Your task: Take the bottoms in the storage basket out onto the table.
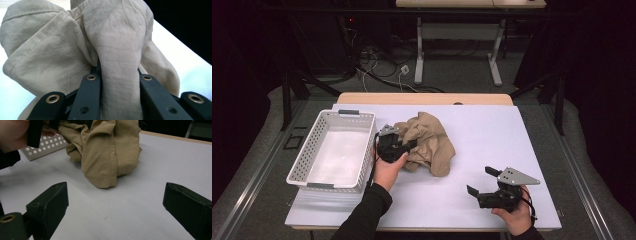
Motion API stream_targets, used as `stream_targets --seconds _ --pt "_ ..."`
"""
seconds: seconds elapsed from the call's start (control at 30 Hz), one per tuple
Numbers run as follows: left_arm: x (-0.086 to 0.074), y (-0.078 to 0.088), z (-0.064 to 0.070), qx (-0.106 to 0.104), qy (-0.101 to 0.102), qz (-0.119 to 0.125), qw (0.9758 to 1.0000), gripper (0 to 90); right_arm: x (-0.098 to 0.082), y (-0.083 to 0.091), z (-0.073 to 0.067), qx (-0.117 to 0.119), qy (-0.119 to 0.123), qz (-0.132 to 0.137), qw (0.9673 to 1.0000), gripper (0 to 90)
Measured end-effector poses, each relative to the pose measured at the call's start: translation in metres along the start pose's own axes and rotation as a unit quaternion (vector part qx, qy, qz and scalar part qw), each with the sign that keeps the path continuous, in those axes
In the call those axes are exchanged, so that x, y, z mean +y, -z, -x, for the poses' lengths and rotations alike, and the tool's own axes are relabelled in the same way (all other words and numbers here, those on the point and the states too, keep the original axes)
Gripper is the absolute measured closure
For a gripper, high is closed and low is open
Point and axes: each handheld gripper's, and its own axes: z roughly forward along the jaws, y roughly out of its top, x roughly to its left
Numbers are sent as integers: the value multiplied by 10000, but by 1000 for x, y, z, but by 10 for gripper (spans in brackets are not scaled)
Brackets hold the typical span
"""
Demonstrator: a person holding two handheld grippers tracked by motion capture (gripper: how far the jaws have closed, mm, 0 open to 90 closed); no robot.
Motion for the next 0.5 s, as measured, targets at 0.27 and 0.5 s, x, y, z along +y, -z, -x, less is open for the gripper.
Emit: stream_targets --seconds 0.27,0.5 --pt "-8 -8 2 2 -29 -106 9999 795 0 0 0 -10 27 -22 10000 62" --pt "-16 -15 3 -15 -27 -226 9997 792 0 0 0 -4 28 -20 10000 62"
